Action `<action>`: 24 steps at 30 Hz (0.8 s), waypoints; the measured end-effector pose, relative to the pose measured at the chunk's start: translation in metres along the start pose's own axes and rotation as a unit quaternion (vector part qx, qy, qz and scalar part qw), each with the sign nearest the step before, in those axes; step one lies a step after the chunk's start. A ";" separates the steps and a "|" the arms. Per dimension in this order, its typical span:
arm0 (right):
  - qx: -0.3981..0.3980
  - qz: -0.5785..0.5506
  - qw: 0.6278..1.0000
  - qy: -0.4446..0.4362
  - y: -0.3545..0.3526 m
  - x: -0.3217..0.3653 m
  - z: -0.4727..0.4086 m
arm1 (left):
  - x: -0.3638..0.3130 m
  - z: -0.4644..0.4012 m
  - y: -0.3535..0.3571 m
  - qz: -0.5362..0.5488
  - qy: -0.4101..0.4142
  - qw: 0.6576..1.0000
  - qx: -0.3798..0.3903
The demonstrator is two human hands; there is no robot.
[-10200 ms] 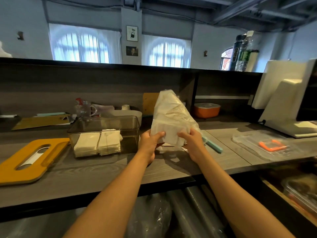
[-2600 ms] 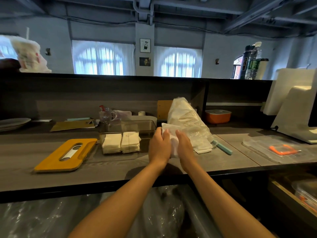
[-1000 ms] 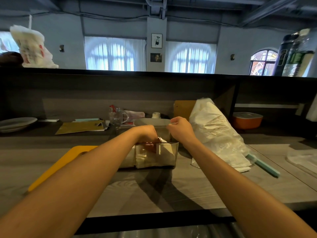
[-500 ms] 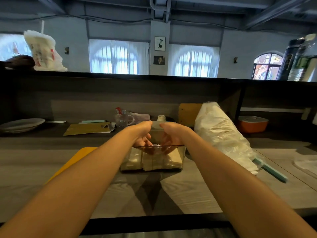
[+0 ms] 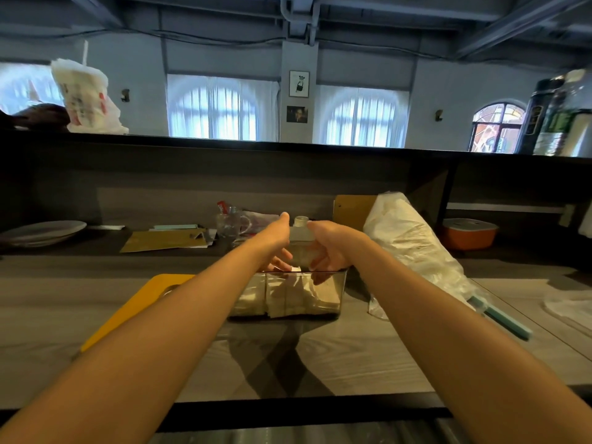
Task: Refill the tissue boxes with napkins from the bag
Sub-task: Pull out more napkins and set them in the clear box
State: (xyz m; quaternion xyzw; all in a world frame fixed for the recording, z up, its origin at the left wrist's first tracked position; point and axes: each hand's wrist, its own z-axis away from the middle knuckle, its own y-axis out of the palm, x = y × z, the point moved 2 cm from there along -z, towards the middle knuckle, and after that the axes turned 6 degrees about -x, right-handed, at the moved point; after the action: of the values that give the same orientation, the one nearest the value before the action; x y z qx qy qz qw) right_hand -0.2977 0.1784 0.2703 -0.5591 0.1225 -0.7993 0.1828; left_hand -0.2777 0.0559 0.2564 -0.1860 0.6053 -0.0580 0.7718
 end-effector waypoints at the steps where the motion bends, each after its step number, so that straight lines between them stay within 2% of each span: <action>1: 0.011 0.015 1.000 0.009 0.000 0.000 0.003 | -0.002 0.002 0.001 -0.010 0.006 1.000 -0.009; 3: 0.032 0.059 0.997 0.025 0.002 -0.002 0.004 | -0.006 0.004 0.001 -0.022 -0.002 1.000 -0.009; 5: 0.051 0.095 0.994 0.030 0.005 -0.005 0.002 | -0.006 0.008 0.000 -0.005 -0.042 0.999 0.028; 8: 0.079 0.103 0.991 0.039 0.007 -0.004 -0.003 | -0.005 0.010 -0.005 0.050 -0.111 0.990 0.073; 11: 0.105 0.107 0.988 0.038 0.009 -0.004 -0.006 | -0.004 0.007 -0.008 0.037 -0.129 0.987 0.087; 15: 0.084 0.104 0.990 -0.036 0.015 -0.003 -0.013 | -0.002 0.007 -0.009 0.018 -0.115 0.990 0.084; 19: 0.088 0.119 0.989 0.031 0.017 -0.001 -0.008 | 0.002 0.007 -0.011 0.045 -0.101 0.991 0.075; 22: -0.008 0.094 0.996 -0.006 0.015 0.002 -0.003 | 0.002 0.010 -0.008 0.071 -0.045 0.996 0.034; 24: -0.039 0.001 0.998 -0.050 0.012 0.003 0.004 | -0.004 0.017 -0.002 0.117 0.019 0.993 -0.009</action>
State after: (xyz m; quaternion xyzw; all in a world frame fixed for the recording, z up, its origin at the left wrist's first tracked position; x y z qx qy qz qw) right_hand -0.2930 0.1665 0.2690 -0.6047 0.1447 -0.7651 0.1672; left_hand -0.2625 0.0588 0.2643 -0.1196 0.6379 0.0340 0.7600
